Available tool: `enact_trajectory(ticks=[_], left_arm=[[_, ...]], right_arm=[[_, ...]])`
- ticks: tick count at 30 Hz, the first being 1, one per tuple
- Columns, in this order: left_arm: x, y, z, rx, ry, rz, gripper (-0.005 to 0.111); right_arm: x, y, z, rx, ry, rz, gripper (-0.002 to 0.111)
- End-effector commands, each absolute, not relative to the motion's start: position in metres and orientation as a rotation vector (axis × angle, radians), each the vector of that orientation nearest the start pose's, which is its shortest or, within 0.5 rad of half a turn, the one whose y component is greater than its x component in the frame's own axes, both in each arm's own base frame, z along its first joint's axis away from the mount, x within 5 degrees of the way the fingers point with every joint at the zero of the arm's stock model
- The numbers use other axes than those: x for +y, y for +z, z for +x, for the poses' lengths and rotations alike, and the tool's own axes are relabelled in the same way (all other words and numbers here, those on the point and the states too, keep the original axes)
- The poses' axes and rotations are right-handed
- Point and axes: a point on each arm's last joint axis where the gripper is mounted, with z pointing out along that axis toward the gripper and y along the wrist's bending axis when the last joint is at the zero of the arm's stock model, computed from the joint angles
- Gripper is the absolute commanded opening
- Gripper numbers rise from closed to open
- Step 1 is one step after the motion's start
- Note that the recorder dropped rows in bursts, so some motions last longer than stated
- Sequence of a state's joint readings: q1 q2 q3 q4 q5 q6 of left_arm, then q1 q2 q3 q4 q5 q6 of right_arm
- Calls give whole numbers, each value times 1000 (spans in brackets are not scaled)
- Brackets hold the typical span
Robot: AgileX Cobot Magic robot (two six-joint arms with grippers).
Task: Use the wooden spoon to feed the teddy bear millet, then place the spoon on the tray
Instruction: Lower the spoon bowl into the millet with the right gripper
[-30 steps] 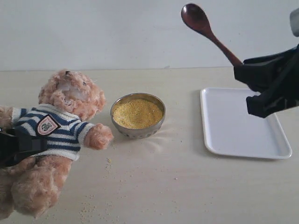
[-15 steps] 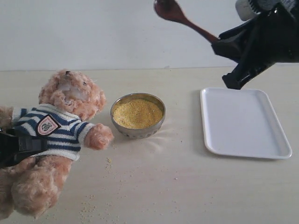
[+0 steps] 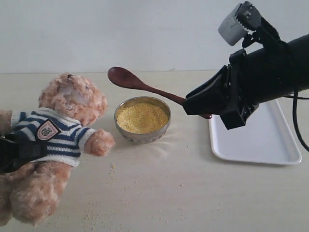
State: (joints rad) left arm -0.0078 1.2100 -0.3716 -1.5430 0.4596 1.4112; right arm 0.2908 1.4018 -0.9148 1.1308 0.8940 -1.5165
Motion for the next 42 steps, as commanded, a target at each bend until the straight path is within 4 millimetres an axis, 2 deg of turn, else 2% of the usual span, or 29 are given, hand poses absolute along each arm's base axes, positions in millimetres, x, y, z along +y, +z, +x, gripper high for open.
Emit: enact_trajectory(ticks=[1, 3, 5, 10, 14, 17, 21, 26, 31, 34, 42], left_arm=[[-35, 189, 195, 2309, -511, 53, 5], [-34, 189, 195, 2310, -497, 47, 5], [-34, 189, 195, 2310, -497, 47, 5], [-34, 189, 195, 2309, -491, 59, 5], [-34, 189, 195, 2309, -491, 59, 5], [-34, 189, 195, 2309, -491, 59, 5], [-34, 189, 195, 2309, -491, 59, 5], [-34, 189, 195, 2309, -491, 59, 5], [-34, 189, 195, 2309, -491, 59, 5], [-34, 189, 195, 2310, -486, 56, 5], [-34, 188, 195, 2311, -483, 64, 5]], right_arm=[[147, 291, 237, 1847, 1011, -1170, 0], [148, 293, 238, 1845, 1058, -1108, 0], [147, 292, 250, 1901, 994, -1044, 0], [150, 304, 289, 2033, 858, -1014, 0], [148, 309, 322, 2181, 672, -1091, 0], [146, 306, 332, 2268, 589, -1212, 0], [152, 303, 333, 2296, 382, -1367, 0], [184, 299, 317, 2195, 74, -1632, 0], [209, 300, 307, 2071, -232, -1732, 0], [222, 298, 305, 2014, -317, -1737, 0], [232, 263, 312, 2100, -359, -1804, 0]])
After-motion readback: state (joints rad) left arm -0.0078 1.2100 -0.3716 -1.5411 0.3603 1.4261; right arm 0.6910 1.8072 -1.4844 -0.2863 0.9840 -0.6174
